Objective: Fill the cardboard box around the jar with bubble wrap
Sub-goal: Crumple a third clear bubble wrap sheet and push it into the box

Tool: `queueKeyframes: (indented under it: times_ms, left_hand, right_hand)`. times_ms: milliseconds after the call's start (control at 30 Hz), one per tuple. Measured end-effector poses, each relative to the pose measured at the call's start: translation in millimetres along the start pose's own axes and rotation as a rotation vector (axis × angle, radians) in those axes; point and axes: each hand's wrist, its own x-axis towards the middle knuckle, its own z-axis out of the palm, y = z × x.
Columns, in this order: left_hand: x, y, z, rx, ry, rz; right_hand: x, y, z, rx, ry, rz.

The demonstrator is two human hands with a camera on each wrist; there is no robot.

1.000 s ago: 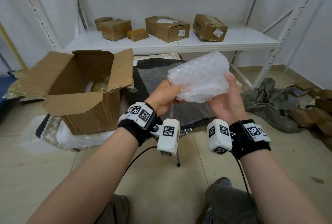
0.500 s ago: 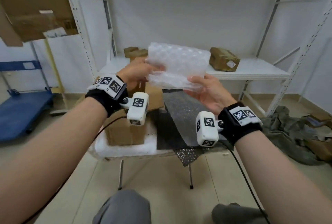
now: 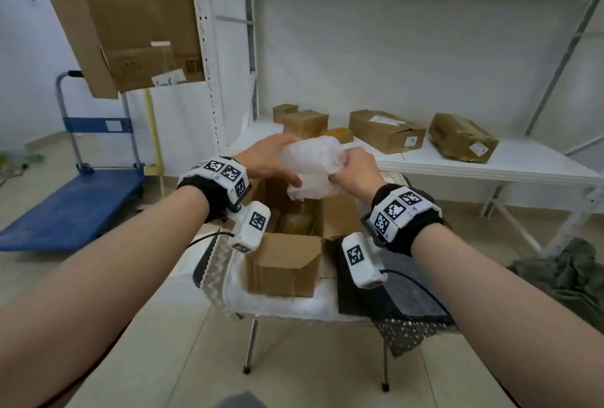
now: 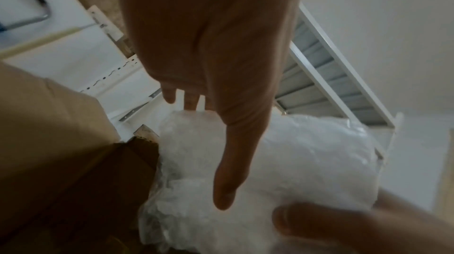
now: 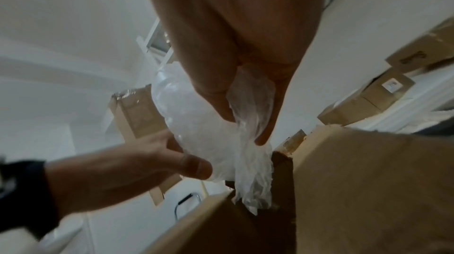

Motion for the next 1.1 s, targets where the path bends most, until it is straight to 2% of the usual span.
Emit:
queueKeyframes:
  times_ms: [67,200,333,433,533,600,667,800,933,1100]
  left_hand:
    - [7.2,-5.8,1.5,0.133,-0.048,0.002]
    - [21.5,-16.0,5.6,0.249,-0.108,-0.01]
    - [34.1,-25.6,9.3,0.398,-0.114,-0.014]
    - [38.3,-35.7,15.9,0.562,0.001,-0.001]
    - [31.5,-34.7,14.7,0.579,0.224,-0.11]
    - [27.0,-31.0,13.9,0.578,0.277,-0.176]
    - [25.5,-34.7,16.6,0.513,0.216,-0.211]
    - [24.7,-44.5,15.9,0.38,-0.083,-0.219]
    - [30.9,-49.8,1.3,0.367,-0.117,-0.19]
    - [38.0,-67.6,-4.0,0.351,-0.248,-0.179]
  right_hand:
    - [12.4,-2.6,12.3,-0.111,-0.012,-0.033]
    - [34.8,-1.2,34.5,-0.275,-0.062,-0.046]
    - [54.3,4.7,51.8,-0.411,-0.114,-0.065]
    - [60.7,8.7,59.0,-0.434,-0.143,-0.066]
    - [61.5,11.9,60.4,-0.379,-0.152,-0.03]
    - [61.6,12.2,57.5,-0.328,-0.156,-0.004]
    - [58.9,10.3,52.6,-0.291,-0.171,0.016]
    - [53.0,9.5,47.1,-0.304,-0.177,0.011]
    - [49.7,4.5,40.3,-0.247,-0.151,0.029]
    - [46.4,0.7,32.3,-0.257,-0.174,0.009]
